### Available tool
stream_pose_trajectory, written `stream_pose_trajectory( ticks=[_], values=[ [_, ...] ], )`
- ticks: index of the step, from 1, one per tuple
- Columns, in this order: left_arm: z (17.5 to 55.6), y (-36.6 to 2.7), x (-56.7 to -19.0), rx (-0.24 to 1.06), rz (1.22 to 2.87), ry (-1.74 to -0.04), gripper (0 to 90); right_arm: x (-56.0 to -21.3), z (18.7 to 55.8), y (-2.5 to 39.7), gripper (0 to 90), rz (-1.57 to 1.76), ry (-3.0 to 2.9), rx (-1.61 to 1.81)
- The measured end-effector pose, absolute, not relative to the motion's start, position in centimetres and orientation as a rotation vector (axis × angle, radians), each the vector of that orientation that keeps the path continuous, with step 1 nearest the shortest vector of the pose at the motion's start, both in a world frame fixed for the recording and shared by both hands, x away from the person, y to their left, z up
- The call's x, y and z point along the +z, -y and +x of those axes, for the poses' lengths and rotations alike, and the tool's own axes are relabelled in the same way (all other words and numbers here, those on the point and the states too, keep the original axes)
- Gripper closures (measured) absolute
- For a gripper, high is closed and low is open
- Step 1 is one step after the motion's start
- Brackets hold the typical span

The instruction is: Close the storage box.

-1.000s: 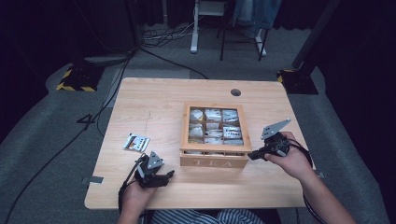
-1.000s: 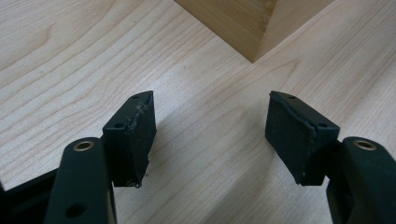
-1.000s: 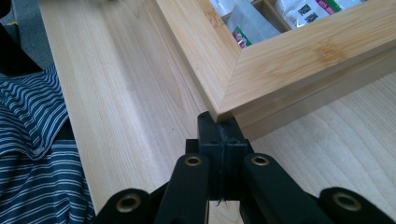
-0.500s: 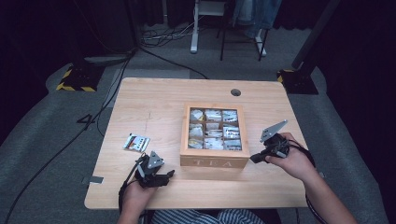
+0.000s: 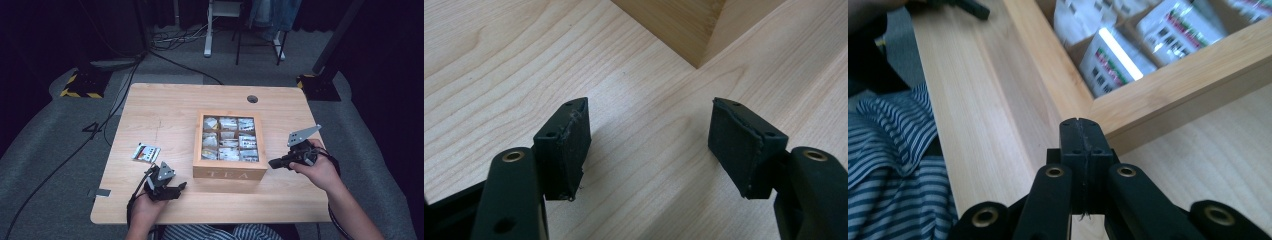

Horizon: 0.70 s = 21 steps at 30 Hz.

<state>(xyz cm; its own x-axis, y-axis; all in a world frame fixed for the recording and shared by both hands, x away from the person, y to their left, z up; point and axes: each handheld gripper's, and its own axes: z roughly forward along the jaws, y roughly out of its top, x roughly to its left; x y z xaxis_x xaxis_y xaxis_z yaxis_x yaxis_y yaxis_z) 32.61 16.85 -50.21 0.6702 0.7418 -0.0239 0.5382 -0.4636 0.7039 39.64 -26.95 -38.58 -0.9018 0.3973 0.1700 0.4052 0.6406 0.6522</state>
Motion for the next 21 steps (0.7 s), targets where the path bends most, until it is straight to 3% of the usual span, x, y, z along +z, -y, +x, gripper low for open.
stream_pose_trajectory(
  ticks=[10, 21],
  values=[
    [32.7, -17.6, -50.3, 0.383, 2.177, -0.989, 32.6, -38.7, 41.0, 29.6, 87.7, -0.828, 2.793, -1.433],
    [32.9, -18.8, -50.3, 0.396, 2.161, -1.017, 31.8, -41.3, 43.3, 32.1, 86.4, -0.98, 2.854, -1.446]
  ],
)
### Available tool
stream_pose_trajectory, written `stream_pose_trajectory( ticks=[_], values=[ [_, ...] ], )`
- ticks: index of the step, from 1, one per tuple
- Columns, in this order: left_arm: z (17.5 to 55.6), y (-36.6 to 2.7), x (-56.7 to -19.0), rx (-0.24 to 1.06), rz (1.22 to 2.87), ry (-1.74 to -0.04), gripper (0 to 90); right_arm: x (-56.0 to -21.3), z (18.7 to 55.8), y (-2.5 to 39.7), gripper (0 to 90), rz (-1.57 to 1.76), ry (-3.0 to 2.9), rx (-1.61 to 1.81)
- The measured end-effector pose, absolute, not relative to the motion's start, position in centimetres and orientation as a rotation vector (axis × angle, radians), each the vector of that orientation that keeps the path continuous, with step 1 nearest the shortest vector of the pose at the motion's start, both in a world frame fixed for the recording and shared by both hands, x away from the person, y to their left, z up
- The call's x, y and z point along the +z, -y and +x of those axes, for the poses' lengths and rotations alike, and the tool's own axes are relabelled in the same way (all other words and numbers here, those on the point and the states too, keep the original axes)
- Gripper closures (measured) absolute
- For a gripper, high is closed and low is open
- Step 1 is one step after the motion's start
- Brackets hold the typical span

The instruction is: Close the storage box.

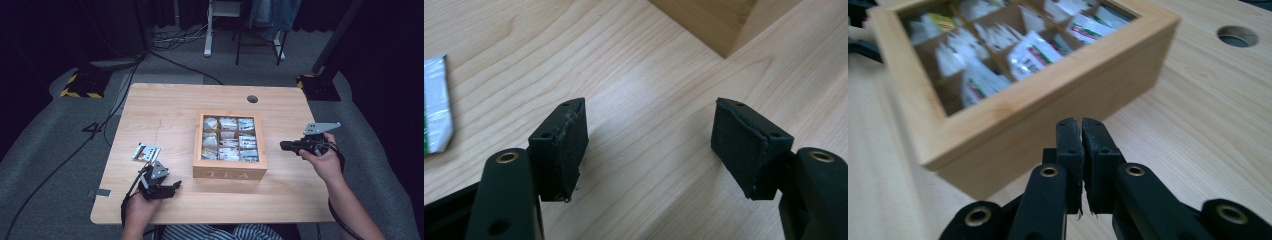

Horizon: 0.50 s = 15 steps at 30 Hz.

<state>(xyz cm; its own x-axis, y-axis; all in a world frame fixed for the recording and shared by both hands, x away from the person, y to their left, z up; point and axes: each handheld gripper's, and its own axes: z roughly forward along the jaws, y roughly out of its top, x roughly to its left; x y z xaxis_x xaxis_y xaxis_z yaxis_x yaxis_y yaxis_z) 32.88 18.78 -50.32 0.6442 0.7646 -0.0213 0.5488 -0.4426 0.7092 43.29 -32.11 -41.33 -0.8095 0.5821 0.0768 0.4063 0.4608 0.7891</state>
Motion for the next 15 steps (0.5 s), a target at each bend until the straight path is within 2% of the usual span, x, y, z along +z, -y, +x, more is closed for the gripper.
stream_pose_trajectory(
  ticks=[15],
  values=[
    [32.9, -18.9, -50.3, 0.402, 2.16, -1.025, 31.3, -46.4, 45.5, 35.0, 85.2, 0.93, -2.404, 1.239]
  ],
)
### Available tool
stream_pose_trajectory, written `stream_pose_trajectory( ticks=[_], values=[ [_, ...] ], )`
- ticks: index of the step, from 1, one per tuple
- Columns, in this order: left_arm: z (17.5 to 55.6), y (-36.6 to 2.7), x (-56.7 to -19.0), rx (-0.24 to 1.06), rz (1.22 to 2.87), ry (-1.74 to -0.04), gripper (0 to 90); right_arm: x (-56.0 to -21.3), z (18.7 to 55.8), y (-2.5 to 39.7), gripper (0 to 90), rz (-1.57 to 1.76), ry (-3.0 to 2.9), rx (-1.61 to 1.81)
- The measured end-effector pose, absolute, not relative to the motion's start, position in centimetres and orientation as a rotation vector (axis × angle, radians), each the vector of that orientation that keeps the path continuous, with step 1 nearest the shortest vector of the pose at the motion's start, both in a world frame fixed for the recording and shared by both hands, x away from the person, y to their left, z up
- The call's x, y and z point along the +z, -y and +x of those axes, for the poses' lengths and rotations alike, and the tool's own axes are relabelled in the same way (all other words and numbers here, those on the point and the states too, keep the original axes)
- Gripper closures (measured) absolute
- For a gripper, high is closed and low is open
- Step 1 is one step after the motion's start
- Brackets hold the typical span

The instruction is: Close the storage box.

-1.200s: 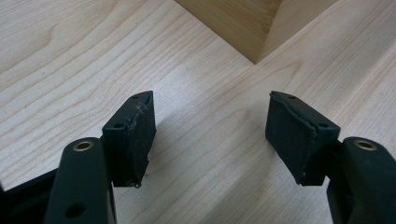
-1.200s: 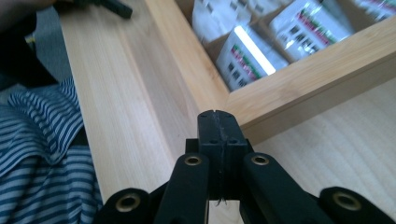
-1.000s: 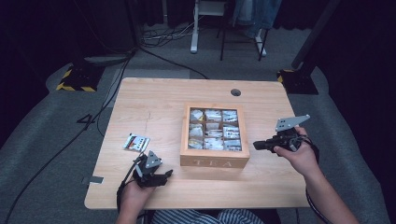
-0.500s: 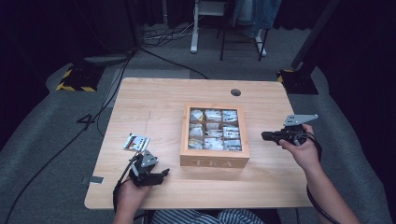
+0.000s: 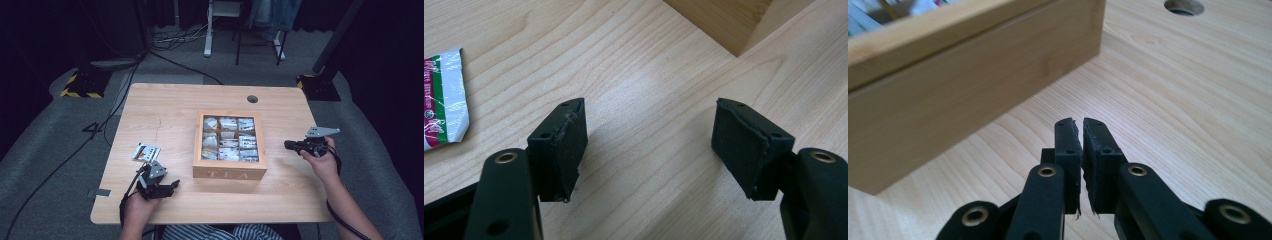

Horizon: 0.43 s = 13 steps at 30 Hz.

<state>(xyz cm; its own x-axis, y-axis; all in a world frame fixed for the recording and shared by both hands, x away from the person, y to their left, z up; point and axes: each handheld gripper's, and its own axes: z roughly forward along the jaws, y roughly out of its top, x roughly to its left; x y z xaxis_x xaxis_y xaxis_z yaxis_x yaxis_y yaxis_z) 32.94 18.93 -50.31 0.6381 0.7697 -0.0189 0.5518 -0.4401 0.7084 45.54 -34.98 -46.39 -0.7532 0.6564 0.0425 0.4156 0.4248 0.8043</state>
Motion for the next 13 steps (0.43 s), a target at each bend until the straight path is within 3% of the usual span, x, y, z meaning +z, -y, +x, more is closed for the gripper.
stream_pose_trajectory(
  ticks=[13],
  values=[
    [32.9, -18.9, -50.3, 0.402, 2.162, -1.026, 31.2, -48.0, 45.9, 35.3, 84.8, 0.94, -2.398, 1.216]
  ],
)
